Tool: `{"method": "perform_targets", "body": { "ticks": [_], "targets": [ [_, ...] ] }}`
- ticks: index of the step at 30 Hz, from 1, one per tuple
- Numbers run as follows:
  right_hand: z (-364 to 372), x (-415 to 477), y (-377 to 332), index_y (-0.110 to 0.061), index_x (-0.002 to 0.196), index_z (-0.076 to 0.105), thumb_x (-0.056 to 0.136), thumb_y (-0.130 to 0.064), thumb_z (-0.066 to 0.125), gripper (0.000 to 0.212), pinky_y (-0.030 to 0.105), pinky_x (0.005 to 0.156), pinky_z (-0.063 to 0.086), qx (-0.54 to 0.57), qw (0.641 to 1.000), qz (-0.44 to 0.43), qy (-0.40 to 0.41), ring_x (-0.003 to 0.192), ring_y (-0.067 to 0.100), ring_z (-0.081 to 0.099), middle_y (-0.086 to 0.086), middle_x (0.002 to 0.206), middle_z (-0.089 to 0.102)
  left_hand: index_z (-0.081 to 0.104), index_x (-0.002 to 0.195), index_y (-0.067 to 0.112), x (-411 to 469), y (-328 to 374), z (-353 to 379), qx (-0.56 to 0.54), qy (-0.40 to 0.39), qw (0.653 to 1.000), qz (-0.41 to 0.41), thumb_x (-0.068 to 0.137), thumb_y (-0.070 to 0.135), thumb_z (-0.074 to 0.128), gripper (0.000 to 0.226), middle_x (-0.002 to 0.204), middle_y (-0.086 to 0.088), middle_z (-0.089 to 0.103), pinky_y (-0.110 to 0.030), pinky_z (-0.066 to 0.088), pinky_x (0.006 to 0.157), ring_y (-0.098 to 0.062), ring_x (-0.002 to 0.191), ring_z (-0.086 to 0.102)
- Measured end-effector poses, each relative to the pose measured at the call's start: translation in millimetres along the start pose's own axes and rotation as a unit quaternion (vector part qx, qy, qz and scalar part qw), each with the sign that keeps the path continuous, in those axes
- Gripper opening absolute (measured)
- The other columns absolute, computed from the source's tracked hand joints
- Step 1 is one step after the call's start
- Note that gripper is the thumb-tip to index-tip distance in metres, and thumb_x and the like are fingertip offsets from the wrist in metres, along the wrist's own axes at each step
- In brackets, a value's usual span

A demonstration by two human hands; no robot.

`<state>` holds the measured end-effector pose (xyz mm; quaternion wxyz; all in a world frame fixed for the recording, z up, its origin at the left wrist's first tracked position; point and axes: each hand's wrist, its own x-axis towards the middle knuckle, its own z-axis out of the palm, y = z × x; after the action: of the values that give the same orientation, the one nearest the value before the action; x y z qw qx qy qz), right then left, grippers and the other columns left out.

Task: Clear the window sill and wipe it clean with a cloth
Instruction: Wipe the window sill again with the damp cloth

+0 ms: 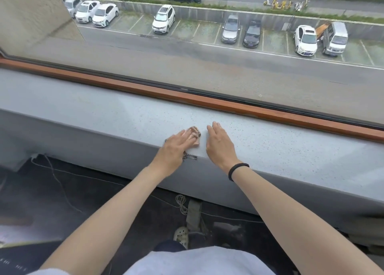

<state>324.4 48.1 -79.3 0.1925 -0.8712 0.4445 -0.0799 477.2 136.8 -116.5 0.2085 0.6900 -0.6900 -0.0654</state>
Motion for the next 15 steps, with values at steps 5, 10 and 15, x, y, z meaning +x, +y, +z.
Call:
{"method": "perform_targets", "body": {
  "ticks": [5, 10, 15],
  "targets": [
    [5.2, 4.1, -2.4, -0.002, 0.134, 0.037, 0.1, -0.021, 0.032, 0.039, 0.037, 0.115, 0.024, -0.027, 0.999, 0.005, -0.031, 0.14, 0.029, 0.024, 0.018, 0.147, 0.031, 0.043, 0.14, 0.022, 22.5, -74.5, -35.9, 0.03, 0.02, 0.974, -0.226, 0.088, -0.007, 0.043, 0.059, 0.153, -0.003, 0.029, -0.046, 0.026, 0.113, -0.027, 0.135, 0.034],
    [6.6, 7.3, -5.8, -0.002, 0.123, 0.047, 0.099, -0.03, 0.035, 0.038, 0.035, 0.102, 0.038, -0.105, 0.994, -0.013, -0.015, 0.13, 0.028, 0.039, 0.017, 0.137, 0.044, 0.053, 0.133, 0.024, 12.4, -26.6, -13.8, -0.074, -0.036, 0.994, -0.078, 0.092, -0.004, 0.043, 0.051, 0.148, 0.003, 0.037, -0.031, 0.021, 0.114, -0.015, 0.136, 0.031],
    [0.8, 13.9, -0.8, -0.006, 0.128, 0.043, 0.1, -0.037, 0.031, 0.044, 0.036, 0.091, 0.047, -0.137, 0.989, -0.017, -0.055, 0.135, 0.025, 0.035, 0.014, 0.148, 0.032, 0.033, 0.144, 0.035, 21.5, -79.0, -33.3, 0.03, -0.055, 0.993, -0.099, 0.081, -0.01, 0.047, 0.079, 0.156, 0.011, 0.014, -0.039, 0.027, 0.111, -0.017, 0.137, 0.025]
  ]
}}
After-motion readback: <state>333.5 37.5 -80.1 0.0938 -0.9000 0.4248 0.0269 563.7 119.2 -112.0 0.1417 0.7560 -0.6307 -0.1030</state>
